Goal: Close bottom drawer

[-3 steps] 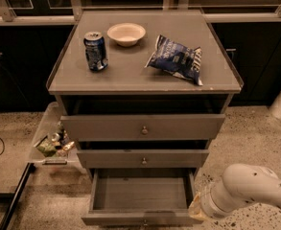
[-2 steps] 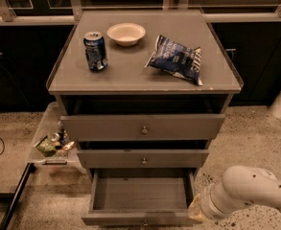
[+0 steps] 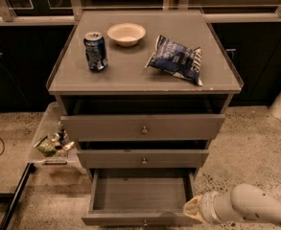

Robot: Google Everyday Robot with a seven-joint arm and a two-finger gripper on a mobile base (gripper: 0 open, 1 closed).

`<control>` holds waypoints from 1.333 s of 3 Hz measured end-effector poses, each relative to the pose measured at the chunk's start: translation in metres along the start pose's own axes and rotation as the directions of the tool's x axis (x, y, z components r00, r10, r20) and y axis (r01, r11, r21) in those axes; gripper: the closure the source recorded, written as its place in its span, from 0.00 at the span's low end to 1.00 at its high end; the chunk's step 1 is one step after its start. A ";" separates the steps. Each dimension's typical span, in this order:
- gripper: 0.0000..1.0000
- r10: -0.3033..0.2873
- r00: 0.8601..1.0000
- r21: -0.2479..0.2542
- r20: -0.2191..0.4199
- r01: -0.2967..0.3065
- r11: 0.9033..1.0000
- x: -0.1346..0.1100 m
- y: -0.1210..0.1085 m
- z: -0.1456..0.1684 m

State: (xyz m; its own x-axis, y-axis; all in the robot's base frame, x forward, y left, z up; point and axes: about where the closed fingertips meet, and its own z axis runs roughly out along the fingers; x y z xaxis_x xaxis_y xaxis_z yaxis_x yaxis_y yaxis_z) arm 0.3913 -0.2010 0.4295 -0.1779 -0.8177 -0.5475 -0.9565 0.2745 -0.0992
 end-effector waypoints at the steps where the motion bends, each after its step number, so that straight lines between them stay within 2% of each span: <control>1: 1.00 0.006 0.999 0.020 0.043 -0.007 1.000 0.033 -0.015 0.029; 2: 1.00 0.046 0.998 0.011 0.042 -0.046 0.999 0.069 -0.028 0.061; 3: 1.00 0.046 0.998 0.011 0.042 -0.046 0.999 0.069 -0.028 0.062; 4: 1.00 0.057 0.997 -0.008 0.045 -0.057 0.998 0.075 -0.027 0.080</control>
Offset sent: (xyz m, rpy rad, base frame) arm 0.0423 -0.0537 -0.1328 0.0421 0.0346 -0.0608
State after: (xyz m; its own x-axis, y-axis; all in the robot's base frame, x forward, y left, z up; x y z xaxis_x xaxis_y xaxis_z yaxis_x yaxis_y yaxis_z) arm 0.4222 -0.2293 0.3249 -0.2217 -0.7771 -0.5891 -0.9466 0.3166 -0.0614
